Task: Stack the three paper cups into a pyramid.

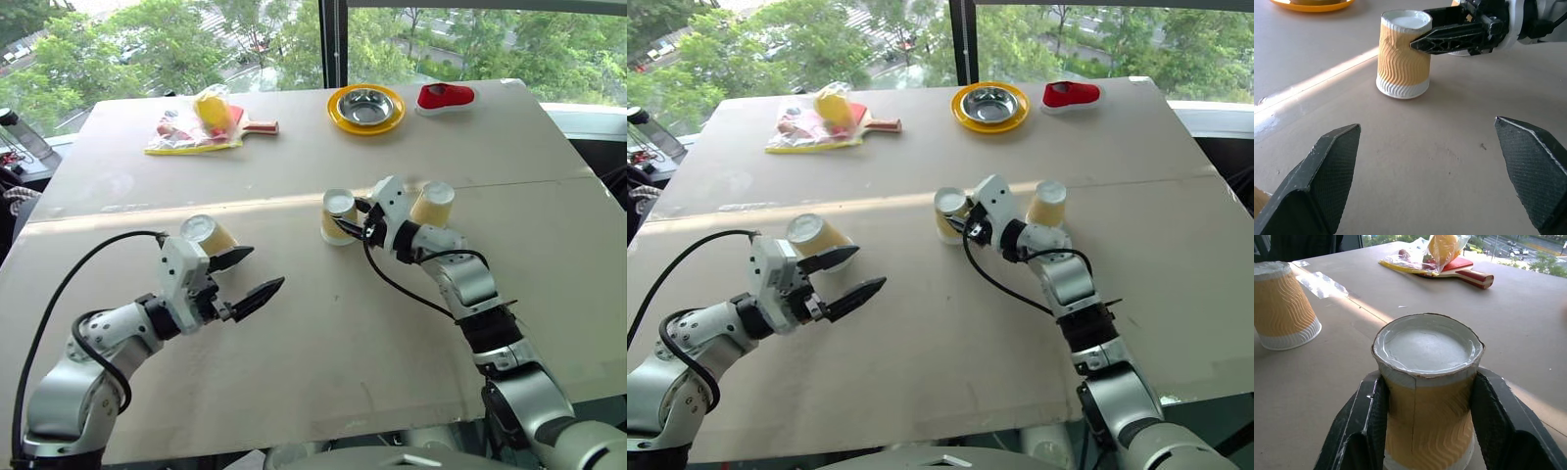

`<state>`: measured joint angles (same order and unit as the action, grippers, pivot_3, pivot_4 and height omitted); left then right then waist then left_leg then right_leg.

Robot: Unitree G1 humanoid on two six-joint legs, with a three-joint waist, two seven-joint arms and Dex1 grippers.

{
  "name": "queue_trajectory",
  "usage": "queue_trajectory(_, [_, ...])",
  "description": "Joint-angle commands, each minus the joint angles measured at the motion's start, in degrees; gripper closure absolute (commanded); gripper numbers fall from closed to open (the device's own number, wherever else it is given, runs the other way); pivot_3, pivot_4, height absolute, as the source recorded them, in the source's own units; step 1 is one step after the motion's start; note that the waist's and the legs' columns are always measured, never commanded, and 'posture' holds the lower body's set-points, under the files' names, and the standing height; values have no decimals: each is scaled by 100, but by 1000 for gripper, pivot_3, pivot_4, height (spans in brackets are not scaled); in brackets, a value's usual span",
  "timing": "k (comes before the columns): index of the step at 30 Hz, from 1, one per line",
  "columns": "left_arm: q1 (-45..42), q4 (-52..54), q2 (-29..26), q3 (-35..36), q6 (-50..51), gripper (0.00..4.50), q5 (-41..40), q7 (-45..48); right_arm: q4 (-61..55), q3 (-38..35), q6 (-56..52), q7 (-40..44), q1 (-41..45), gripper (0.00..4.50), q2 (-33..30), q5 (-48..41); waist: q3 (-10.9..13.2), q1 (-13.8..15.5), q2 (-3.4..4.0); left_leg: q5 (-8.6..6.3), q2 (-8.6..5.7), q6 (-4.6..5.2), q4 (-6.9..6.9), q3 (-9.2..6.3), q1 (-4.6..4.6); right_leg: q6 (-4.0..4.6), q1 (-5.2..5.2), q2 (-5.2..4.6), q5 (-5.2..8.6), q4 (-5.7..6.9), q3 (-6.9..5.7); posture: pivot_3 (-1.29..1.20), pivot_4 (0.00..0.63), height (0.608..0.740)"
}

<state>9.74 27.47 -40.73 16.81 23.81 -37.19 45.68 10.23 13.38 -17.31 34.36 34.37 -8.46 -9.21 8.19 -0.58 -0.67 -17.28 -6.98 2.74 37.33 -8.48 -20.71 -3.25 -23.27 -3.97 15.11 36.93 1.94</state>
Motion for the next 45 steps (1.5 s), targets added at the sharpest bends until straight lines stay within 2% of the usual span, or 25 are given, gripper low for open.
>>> queue_trajectory(1, [33, 312, 83, -9, -22, 0, 79, -175, 23, 2, 7, 124, 77, 2826, -2, 25, -2, -49, -1, 0, 0, 0, 3, 2, -7, 0, -10, -4, 0, 4, -10, 0, 150, 740])
queue_trajectory(2, [37, 331, 111, -9, 3, 0, 79, -231, -46, 6, -58, 197, 16, 2826, -45, -8, -2, -60, -1, 0, 0, 0, 3, 3, -5, 0, -11, -7, 0, 5, -27, 0, 150, 740])
queue_trajectory(3, [40, 344, 130, -22, 17, 0, 92, -268, -163, -13, -131, 278, -59, 2042, -88, -78, -2, -71, 0, 0, 2, 0, 3, 2, -5, 1, -11, -8, 0, 7, -34, 0, 150, 740])
queue_trajectory(4, [40, 349, 149, -36, 29, 0, 98, -301, -280, -40, -181, 331, -123, 1828, -120, -138, -3, -79, -1, 0, 2, -1, 3, 2, -5, 1, -13, -8, -1, 10, -34, 0, 150, 740])
queue_trajectory(5, [37, 351, 162, -54, 35, 0, 108, -326, -390, -81, -228, 357, -175, 1489, -135, -200, -4, -91, -1, 0, 2, -1, 3, 2, -4, 1, -13, -7, -1, 12, -34, 0, 150, 740])
queue_trajectory(6, [30, 355, 177, -68, 46, 0, 108, -341, -497, -134, -301, 375, -217, 928, -134, -279, -3, -95, -1, 0, 2, -1, 4, 2, -5, 2, -13, -7, -1, 14, -34, 0, 150, 740])
queue_trajectory(9, [-41, 354, 190, -102, 91, 0, 44, -332, -875, -191, -405, 381, -424, 31, -257, -313, -3, -109, 0, 0, 2, -1, 8, 4, -5, 4, -13, -7, -3, 18, -31, 0, 150, 740])
queue_trajectory(16, [-620, 432, 126, -366, 456, 0, -91, -375, -2268, -550, -411, 281, -1415, 31, -918, -320, -4, -25, -2, 0, 2, -1, 10, 3, -6, 5, -14, -8, -3, 19, -32, 0, 150, 740])
queue_trajectory(21, [-1082, 470, 113, -541, 826, 0, -151, -532, -2478, -1170, 71, -258, -1528, 31, -973, -263, -5, -43, -4, 0, 2, -1, 15, 14, -2, 4, -16, -7, -4, 35, -19, 0, 150, 740])
queue_trajectory(25, [-1420, 516, 80, -770, 1097, 0, -180, -538, -2153, -1629, 48, -707, -1307, 31, -1064, -185, -6, -29, -5, 1, 2, -2, 17, 16, -2, 5, -25, -6, -4, 50, -16, 0, 150, 740])
queue_trajectory(35, [-1774, 654, 120, -874, 1383, 0, -251, -611, -1335, -1766, -13, -1004, -964, 31, -684, -365, -7, -46, -7, 2, 2, -2, 20, 21, -5, 5, -27, -7, -4, 51, -11, 0, 150, 740])
queue_trajectory(45, [-2055, 819, 71, -788, 1710, 0, -514, -686, -840, -1863, -14, -1163, -848, 31, -593, -446, -7, -41, -7, 2, 2, -2, 23, 20, -4, 5, -28, -7, -4, 53, -14, 0, 150, 740])
